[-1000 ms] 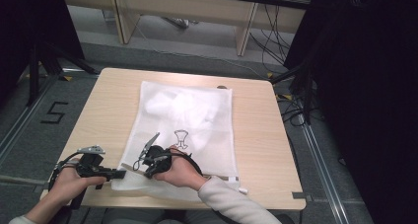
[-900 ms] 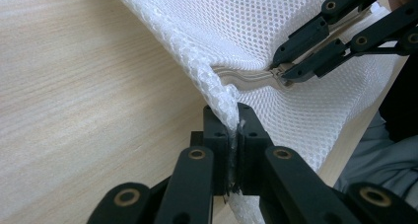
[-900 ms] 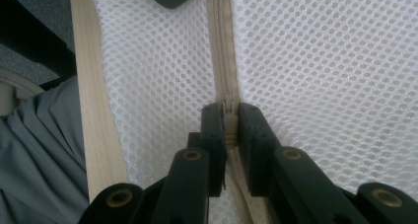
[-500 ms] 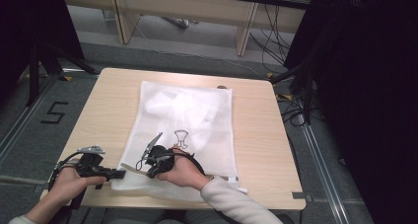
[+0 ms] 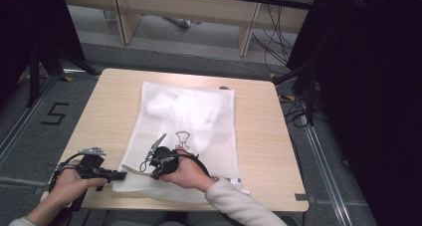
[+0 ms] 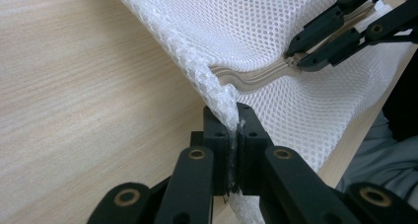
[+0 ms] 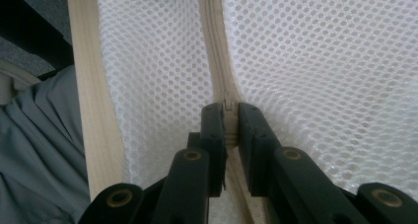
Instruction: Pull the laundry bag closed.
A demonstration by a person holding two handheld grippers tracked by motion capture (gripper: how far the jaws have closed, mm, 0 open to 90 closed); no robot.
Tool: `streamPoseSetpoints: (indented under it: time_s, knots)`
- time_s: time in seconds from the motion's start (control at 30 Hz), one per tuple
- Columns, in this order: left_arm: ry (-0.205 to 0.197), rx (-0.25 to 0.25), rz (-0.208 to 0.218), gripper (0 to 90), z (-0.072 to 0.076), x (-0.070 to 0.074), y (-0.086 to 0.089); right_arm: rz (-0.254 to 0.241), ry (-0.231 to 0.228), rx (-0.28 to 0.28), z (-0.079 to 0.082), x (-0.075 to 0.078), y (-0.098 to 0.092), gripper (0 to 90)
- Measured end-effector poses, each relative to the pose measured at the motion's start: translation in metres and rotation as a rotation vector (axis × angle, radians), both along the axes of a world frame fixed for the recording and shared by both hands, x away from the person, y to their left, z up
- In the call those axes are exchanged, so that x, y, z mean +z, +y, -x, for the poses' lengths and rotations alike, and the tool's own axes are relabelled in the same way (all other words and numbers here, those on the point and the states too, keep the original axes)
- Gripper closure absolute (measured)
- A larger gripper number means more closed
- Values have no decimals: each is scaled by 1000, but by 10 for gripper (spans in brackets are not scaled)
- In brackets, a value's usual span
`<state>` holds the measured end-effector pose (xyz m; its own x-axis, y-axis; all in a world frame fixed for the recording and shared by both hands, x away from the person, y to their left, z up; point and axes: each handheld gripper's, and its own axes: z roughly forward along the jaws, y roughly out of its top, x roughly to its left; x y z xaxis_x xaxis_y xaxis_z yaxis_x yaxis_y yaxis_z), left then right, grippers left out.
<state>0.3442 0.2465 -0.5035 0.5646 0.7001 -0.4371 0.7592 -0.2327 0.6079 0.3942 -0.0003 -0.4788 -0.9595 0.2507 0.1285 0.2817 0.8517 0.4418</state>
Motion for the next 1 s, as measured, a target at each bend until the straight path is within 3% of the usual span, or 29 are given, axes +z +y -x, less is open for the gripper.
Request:
streamPoseSetpoints:
  time_s: [0.17,0.63,0.73,1.0]
  knots:
    - [-16,17,4,852,1,-1,-1,1,6,-11,-1,1,-4,823]
    - [6,2,-6,852,-1,0,0,13,0,-11,0,2,-9,823]
    - [-12,21,4,852,0,-2,-1,10,-1,-6,0,2,-10,823]
    - [-10,16,3,852,0,-2,0,11,2,-11,0,3,-13,823]
